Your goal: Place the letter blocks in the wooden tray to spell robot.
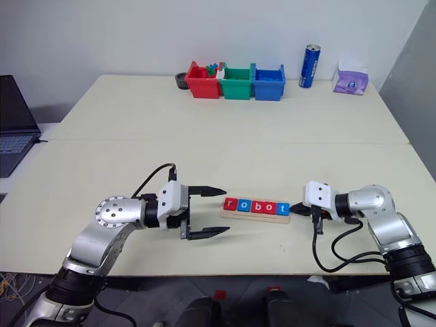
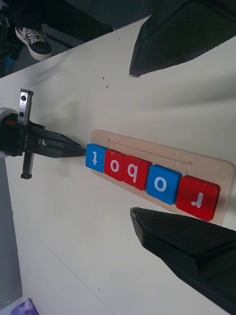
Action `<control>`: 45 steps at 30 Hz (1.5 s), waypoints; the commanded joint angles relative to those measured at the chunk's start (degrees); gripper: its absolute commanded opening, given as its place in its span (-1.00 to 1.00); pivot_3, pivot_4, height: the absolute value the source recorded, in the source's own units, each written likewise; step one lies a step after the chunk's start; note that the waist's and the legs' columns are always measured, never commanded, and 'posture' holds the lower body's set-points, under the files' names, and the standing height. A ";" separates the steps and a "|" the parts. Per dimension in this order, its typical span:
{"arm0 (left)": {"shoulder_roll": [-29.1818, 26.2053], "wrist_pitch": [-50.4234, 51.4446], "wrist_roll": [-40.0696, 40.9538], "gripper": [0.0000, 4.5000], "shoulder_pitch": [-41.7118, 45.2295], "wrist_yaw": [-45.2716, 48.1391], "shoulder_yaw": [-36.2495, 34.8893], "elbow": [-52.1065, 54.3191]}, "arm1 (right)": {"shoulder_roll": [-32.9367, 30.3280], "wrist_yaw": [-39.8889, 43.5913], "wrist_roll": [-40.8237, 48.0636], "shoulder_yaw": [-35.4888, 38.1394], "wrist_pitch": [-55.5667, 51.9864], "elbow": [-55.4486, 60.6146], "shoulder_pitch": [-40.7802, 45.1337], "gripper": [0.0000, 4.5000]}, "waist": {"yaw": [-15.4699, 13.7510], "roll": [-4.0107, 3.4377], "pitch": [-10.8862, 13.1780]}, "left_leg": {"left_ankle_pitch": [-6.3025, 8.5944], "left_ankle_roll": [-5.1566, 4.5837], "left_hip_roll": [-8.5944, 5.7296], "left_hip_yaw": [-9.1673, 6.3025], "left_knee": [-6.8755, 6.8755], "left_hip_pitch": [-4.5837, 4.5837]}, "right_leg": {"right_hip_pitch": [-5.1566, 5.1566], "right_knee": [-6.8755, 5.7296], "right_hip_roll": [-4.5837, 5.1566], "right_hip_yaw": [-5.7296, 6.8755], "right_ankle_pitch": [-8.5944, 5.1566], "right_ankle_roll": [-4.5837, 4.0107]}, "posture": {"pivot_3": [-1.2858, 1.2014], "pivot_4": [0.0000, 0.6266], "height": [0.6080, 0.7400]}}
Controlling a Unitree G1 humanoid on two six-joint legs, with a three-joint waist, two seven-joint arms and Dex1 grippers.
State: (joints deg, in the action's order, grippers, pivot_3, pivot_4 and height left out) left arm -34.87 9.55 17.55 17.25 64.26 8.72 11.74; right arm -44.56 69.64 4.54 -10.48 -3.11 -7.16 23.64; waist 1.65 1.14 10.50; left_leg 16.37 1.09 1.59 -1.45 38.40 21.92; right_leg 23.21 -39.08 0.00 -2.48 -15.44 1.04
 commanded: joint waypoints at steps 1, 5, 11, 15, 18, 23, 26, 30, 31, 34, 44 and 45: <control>-0.43 -0.61 0.39 1.00 0.10 -0.29 -0.59 1.94 | 0.28 -0.48 -0.20 0.07 0.54 1.16 0.82 -0.99 | 0.00 0.00 0.00 | 0.00 0.00 0.00 0.00 0.00 0.00 | 0.00 0.00 0.00 0.00 0.00 0.00 | 0.03 -0.52 1.00; -0.46 -0.54 0.39 1.00 0.12 -0.38 -0.65 1.98 | 0.96 -0.65 -0.42 -0.25 0.20 1.34 1.27 -0.99 | 0.00 0.00 0.00 | 0.00 0.00 0.00 0.00 0.00 0.00 | 0.00 0.00 0.00 0.00 0.00 0.00 | 0.03 -0.52 1.00; -0.83 -0.28 0.53 1.00 -0.52 -0.60 -0.96 2.65 | 1.40 -0.80 -0.72 -0.54 0.61 1.00 1.27 -0.99 | 0.00 0.00 0.00 | 0.00 0.00 0.00 0.00 0.00 0.00 | 0.00 0.00 0.00 0.00 0.00 0.00 | 0.03 -0.52 1.00; -1.11 -0.03 0.70 1.00 -0.88 -0.74 -1.14 3.11 | 1.79 -0.90 -0.74 -0.83 0.36 1.05 1.56 -0.99 | 0.01 0.00 0.00 | 0.00 0.00 0.01 0.00 0.00 0.00 | 0.00 0.00 0.00 0.00 0.00 0.00 | 0.03 -0.52 1.00; -1.30 0.07 0.82 1.00 -1.01 -0.88 -1.17 3.29 | 1.96 -0.89 -0.71 -0.84 0.31 1.10 1.64 -0.99 | 0.02 0.00 0.00 | 0.00 0.00 0.01 0.00 0.00 -0.01 | 0.00 0.00 0.00 0.00 0.00 0.00 | 0.03 -0.52 1.00; -1.40 0.13 0.94 1.00 -0.96 -1.08 -1.07 3.18 | 1.56 -0.70 -0.35 -0.45 -0.06 1.22 1.80 -0.99 | 0.01 0.00 0.00 | 0.00 0.00 0.01 0.00 0.00 0.00 | 0.00 0.00 0.00 0.00 0.00 0.00 | 0.03 -0.52 1.00; -1.25 0.03 0.92 1.00 -0.81 -1.12 -0.87 2.93 | 1.37 -0.73 0.00 -0.12 -0.75 1.98 1.70 -0.99 | 0.01 0.00 0.00 | 0.00 0.00 0.00 0.00 0.00 0.00 | 0.00 0.00 0.00 0.00 0.00 0.00 | 0.03 -0.52 1.00; -1.59 0.55 0.80 1.00 -1.05 -1.88 -1.70 2.45 | -0.08 -0.86 1.53 1.87 -4.09 4.80 1.22 -0.99 | 0.01 0.00 0.00 | 0.00 0.00 0.00 0.00 0.00 0.00 | 0.00 0.00 0.00 0.00 0.00 0.00 | 0.03 -0.52 1.00; -1.78 0.91 0.72 1.00 -1.20 -2.29 -2.08 2.35 | -0.55 -0.92 2.03 2.42 -5.25 5.64 1.03 -0.99 | 0.01 0.00 0.00 | 0.00 0.00 0.00 -0.01 0.00 0.00 | 0.00 0.00 0.00 0.00 0.00 0.00 | 0.03 -0.52 1.00; -2.50 6.28 2.89 1.00 -3.01 -5.72 -5.71 4.04 | -1.77 -2.01 6.36 5.70 -13.73 11.74 -0.87 -0.99 | 0.05 0.00 0.00 | 0.00 0.00 0.02 -0.02 0.00 0.00 | 0.00 -0.01 0.01 -0.01 0.00 0.00 | 0.03 -0.52 1.00; -8.95 18.39 9.42 1.00 -18.24 -10.37 -18.93 15.13 | -4.28 -6.44 15.17 12.64 -29.45 29.31 -12.19 0.51 | -0.01 0.00 0.00 | 0.01 0.00 0.06 -0.06 -0.09 0.00 | 0.00 0.05 0.08 0.00 -0.01 0.02 | 0.03 -0.52 1.00; -9.29 18.40 9.40 1.00 -19.09 -10.54 -19.24 15.51 | -4.20 -7.23 15.36 12.92 -30.00 29.85 -12.62 0.69 | -0.01 0.00 0.00 | 0.01 0.00 0.06 -0.05 -0.09 -0.01 | 0.00 0.05 0.10 0.01 -0.01 0.02 | 0.03 -0.52 1.00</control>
State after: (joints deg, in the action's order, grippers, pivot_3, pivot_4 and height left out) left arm -43.46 27.75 25.86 -1.52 54.23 -8.46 24.32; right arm -48.36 63.57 18.13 -0.21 -32.04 19.70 10.92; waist 1.63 1.14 10.51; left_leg 16.38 1.10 1.64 -1.49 38.33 21.91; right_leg 23.21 -39.03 0.09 -2.47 -15.46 1.06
